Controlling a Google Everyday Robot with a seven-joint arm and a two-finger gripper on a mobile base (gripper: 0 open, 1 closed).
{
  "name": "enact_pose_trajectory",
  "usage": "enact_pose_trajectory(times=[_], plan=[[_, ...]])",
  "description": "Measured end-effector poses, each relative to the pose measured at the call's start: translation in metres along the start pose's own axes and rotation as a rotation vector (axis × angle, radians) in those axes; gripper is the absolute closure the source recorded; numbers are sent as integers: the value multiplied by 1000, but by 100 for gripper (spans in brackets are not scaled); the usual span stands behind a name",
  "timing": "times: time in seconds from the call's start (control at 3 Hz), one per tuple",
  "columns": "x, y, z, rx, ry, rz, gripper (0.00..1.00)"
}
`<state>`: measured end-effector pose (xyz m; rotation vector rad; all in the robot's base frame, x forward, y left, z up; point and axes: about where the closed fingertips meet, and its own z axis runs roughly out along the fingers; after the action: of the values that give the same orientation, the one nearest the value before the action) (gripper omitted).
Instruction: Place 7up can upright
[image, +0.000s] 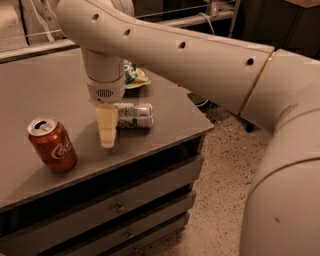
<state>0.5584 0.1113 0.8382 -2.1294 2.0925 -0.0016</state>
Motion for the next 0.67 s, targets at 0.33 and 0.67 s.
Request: enact_pose_trajectory(times=[0.33, 0.67], plan=[[9, 3, 5, -16, 6, 18, 0], [20, 8, 11, -42, 14, 45, 0]])
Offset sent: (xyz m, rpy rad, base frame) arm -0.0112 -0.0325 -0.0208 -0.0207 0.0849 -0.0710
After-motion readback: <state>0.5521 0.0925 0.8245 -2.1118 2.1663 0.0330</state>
